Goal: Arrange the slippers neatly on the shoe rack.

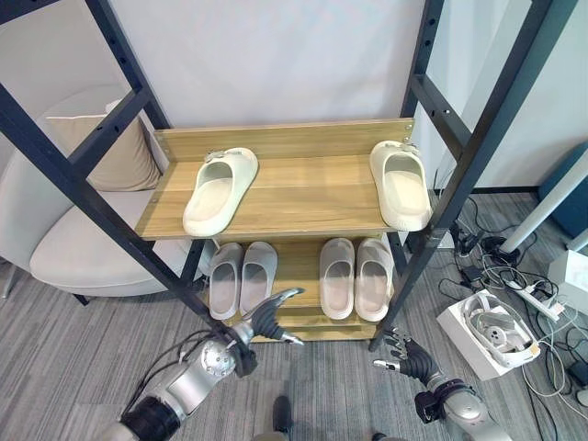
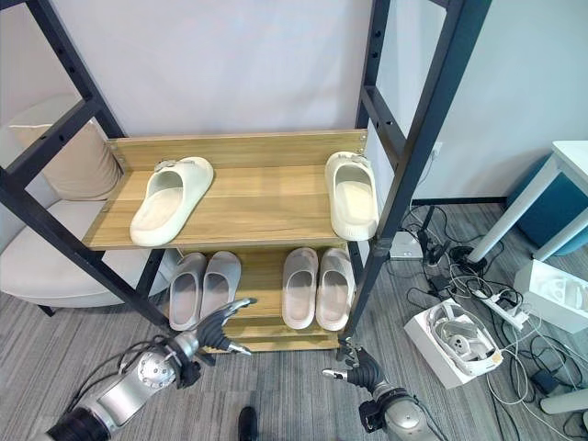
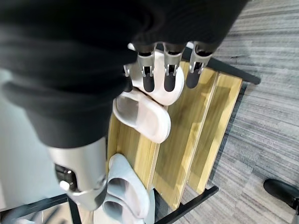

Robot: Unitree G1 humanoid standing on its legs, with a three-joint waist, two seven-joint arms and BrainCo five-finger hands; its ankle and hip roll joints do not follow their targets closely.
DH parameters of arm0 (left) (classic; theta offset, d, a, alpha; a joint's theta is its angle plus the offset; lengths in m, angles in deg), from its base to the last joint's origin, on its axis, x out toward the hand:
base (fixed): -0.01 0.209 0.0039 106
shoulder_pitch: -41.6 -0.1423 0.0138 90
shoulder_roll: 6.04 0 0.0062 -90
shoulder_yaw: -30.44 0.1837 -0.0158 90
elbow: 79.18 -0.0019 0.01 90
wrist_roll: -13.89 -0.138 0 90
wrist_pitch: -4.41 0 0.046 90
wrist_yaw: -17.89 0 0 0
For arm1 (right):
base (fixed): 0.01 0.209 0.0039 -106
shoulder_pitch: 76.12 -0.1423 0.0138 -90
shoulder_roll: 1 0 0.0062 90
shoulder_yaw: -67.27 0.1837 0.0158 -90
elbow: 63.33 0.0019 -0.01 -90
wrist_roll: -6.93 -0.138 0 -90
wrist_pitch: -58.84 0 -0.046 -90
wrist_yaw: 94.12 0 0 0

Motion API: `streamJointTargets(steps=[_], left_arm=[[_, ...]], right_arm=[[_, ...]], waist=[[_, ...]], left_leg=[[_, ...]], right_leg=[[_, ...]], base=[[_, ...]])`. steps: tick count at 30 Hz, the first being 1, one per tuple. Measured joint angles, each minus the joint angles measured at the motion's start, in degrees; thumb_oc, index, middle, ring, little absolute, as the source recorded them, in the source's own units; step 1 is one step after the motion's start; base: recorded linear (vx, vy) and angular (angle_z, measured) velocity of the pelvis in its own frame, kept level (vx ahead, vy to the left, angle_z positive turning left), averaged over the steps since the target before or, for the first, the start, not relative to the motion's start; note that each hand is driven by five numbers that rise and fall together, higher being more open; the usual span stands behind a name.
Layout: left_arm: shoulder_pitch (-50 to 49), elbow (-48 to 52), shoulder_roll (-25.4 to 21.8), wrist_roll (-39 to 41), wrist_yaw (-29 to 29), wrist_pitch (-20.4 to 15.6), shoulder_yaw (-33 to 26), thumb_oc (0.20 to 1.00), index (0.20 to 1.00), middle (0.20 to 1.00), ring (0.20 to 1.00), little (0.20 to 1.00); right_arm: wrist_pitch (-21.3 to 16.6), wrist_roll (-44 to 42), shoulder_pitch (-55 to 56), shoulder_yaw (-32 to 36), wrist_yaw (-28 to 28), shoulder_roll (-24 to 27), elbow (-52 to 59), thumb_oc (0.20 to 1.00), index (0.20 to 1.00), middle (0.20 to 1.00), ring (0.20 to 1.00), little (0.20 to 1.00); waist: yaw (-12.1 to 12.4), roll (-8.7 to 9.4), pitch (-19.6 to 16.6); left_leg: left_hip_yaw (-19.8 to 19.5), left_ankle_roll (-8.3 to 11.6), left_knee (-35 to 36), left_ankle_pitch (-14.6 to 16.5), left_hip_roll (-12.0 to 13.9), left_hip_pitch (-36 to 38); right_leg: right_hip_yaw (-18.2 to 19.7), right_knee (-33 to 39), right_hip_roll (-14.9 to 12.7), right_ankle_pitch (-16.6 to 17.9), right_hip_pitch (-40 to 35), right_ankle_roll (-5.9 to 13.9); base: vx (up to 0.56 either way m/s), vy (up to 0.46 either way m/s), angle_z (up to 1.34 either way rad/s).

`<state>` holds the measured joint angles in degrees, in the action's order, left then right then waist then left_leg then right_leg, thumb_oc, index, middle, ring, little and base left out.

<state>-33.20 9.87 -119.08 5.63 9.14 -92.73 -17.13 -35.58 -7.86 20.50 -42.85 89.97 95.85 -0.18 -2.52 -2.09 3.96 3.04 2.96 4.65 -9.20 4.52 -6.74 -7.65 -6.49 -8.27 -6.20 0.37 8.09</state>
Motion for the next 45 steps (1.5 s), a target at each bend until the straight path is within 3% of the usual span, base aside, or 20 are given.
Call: streamJointTargets(steps=[2, 3, 6, 9, 11, 12, 14, 15, 17, 19, 21, 25, 34, 45], left_arm=[[5.0, 8.5, -3.8, 2.4, -3.3, -1.9, 2.8, 1.0, 1.0, 1.0, 1.0, 1.0], [7.9, 13.3, -3.5, 6.5, -5.2, -4.8, 2.4, 1.0, 1.0, 1.0, 1.0, 1.0], [10.5, 13.9, 1.2, 14.7, -6.6, -4.4, 1.8, 1.0, 1.0, 1.0, 1.0, 1.0], [8.4, 13.8, 9.0, 24.0, -5.7, -4.2, -6.6, 1.0, 1.0, 1.0, 1.0, 1.0], [6.0, 13.6, 17.9, 29.1, -0.9, -4.5, -17.0, 1.0, 1.0, 1.0, 1.0, 1.0], [6.7, 13.4, 18.5, 29.5, 3.0, -5.0, -21.6, 1.0, 1.0, 1.0, 1.0, 1.0], [9.8, 11.2, 15.6, 25.4, 8.2, -5.0, -26.3, 1.0, 1.0, 1.0, 1.0, 1.0], [15.7, 4.1, 10.0, 11.8, 15.3, -5.3, -28.4, 1.0, 1.0, 1.0, 1.0, 1.0], [18.8, -1.2, 6.1, 1.7, 21.3, -4.6, -29.1, 1.0, 1.0, 1.0, 1.0, 1.0], [20.3, -4.8, 0.1, -9.4, 26.2, -4.7, -27.1, 1.0, 1.0, 1.0, 1.0, 1.0], [23.9, -14.0, -6.6, -19.8, 30.4, -1.5, -24.3, 1.0, 1.0, 1.0, 1.0, 1.0], [26.2, -20.0, -10.6, -28.1, 33.9, 2.3, -20.8, 1.0, 1.0, 1.0, 1.0, 1.0], [26.2, -29.4, -11.2, -29.5, 33.5, 6.0, -15.7, 1.0, 1.0, 1.0, 1.0, 1.0], [27.8, -33.3, -11.2, -31.4, 33.5, 6.7, -13.9, 1.0, 1.0, 1.0, 1.0, 1.0]], right_arm=[[0.1, -0.1, -0.2, -0.1, 0.2, 0.1, -1.1, 1.0, 1.0, 1.0, 1.0, 1.0], [0.0, -0.4, 0.0, -0.2, 0.3, 0.1, -1.8, 1.0, 1.0, 1.0, 1.0, 1.0], [0.0, -0.8, -0.3, -1.5, 0.2, 0.0, -2.7, 1.0, 1.0, 1.0, 1.0, 1.0], [0.1, -0.8, -0.6, -1.4, -0.3, -0.1, -2.5, 1.0, 1.0, 1.0, 1.0, 1.0], [0.0, -0.8, -0.7, -1.3, -0.5, -0.6, -1.9, 1.0, 1.0, 1.0, 1.0, 1.0], [0.0, -0.8, -1.0, -1.2, -1.0, -1.5, -1.9, 1.0, 1.0, 1.0, 1.0, 1.0], [0.0, -0.8, -1.0, -1.2, -1.5, -2.2, -2.1, 1.0, 1.0, 1.0, 1.0, 1.0], [0.0, -0.9, -1.2, -1.2, -1.5, -2.9, -2.4, 1.0, 1.0, 1.0, 1.0, 1.0], [-0.3, -1.0, -1.5, -1.4, -1.6, -3.0, -2.0, 1.0, 1.0, 1.0, 1.0, 1.0], [-0.6, -1.1, -1.8, -1.9, -1.3, -2.8, -1.9, 1.0, 1.0, 1.0, 1.0, 1.0], [-1.4, -2.1, -1.7, -1.7, -1.0, -2.2, -1.7, 1.0, 1.0, 1.0, 1.0, 1.0], [-1.6, -2.9, -0.6, -1.7, -0.6, -1.1, -1.7, 1.0, 1.0, 1.0, 1.0, 1.0], [-1.8, -4.4, 1.2, -1.4, -0.2, 0.1, 0.3, 1.0, 1.0, 1.0, 1.0, 1.0], [-2.2, -4.4, 1.4, -1.4, -0.3, 0.1, 0.3, 1.0, 1.0, 1.0, 1.0, 1.0]], waist=[[0.0, -0.14, 0.0], [-0.3, -0.19, 0.0], [-0.3, 0.17, 0.2], [-0.5, 0.99, 0.7], [-0.4, 1.75, 1.2], [-0.4, 2.15, 1.4], [-0.6, 2.22, 1.4], [-0.6, 2.2, 1.4], [-0.9, 2.16, 1.4], [-1.5, 2.17, 1.3], [-1.9, 1.96, 1.3], [-2.5, 1.93, 1.3], [-3.6, 2.02, 1.3], [-4.0, 2.4, 1.4]], left_leg=[[0.3, 0.08, 0.0, 0.0, -0.2, 0.1], [0.7, 0.09, 0.0, -0.3, -0.4, 0.6], [0.7, 0.14, 0.0, -0.3, -0.3, 0.7], [0.7, 0.14, 0.0, -0.3, -0.2, 0.7], [0.6, 0.14, 0.0, -0.4, -0.2, 0.7], [0.4, 0.2, 0.0, -0.4, -0.1, 0.8], [0.1, 0.19, 0.0, -0.4, -0.2, 0.8], [-0.4, 0.2, 0.0, -0.4, -0.2, 1.0], [-0.3, 0.2, 0.0, -0.4, -0.3, 1.1], [-0.1, 0.16, 0.0, -0.3, -0.5, 1.4], [0.7, 0.26, 0.0, -0.1, -0.6, 2.0], [0.9, 0.33, 0.0, -0.1, -0.5, 2.0], [2.3, 0.61, 0.0, 0.1, 0.0, 0.8], [3.7, 0.65, 0.0, 0.2, 0.4, 0.6]], right_leg=[[0.2, 0.0, -0.1, 0.1, 0.0, 0.14], [0.5, 0.1, -0.2, 0.2, -0.3, 0.24], [0.7, 0.1, -0.1, 0.1, -0.2, 0.27], [0.7, -0.2, 0.0, -0.2, -0.2, 0.19], [0.5, -0.1, 0.0, -0.2, -0.3, 0.08], [0.2, 0.0, 0.2, -0.2, -0.5, -0.05], [-0.1, 0.6, 0.2, -0.3, -1.1, -0.06], [-0.5, 2.0, 0.4, 0.3, -2.3, -0.04], [-0.4, 3.0, 0.3, 0.7, -2.8, 0.13], [-0.5, 5.0, 0.1, 1.9, -4.1, -0.34], [-0.3, 7.0, 0.1, 2.6, -5.1, 0.19], [-0.2, 8.7, 0.1, 4.1, -5.9, -0.43], [1.5, 9.2, 0.6, 5.2, -3.9, -0.69], [2.8, 9.3, 0.8, 5.3, -3.0, -0.49]], base=[[0.03, -0.011, -0.09], [0.04, -0.033, -0.12], [0.02, -0.023, -0.05], [0.01, -0.046, -0.01], [0.02, -0.044, 0.05], [0.04, -0.051, 0.08], [0.06, -0.036, 0.13], [0.05, -0.009, 0.13], [0.08, -0.006, 0.06], [0.06, 0.001, -0.02], [0.05, 0.008, -0.18], [0.04, 0.012, -0.03], [0.0, 0.009, -0.11], [0.01, 0.01, -0.06]])
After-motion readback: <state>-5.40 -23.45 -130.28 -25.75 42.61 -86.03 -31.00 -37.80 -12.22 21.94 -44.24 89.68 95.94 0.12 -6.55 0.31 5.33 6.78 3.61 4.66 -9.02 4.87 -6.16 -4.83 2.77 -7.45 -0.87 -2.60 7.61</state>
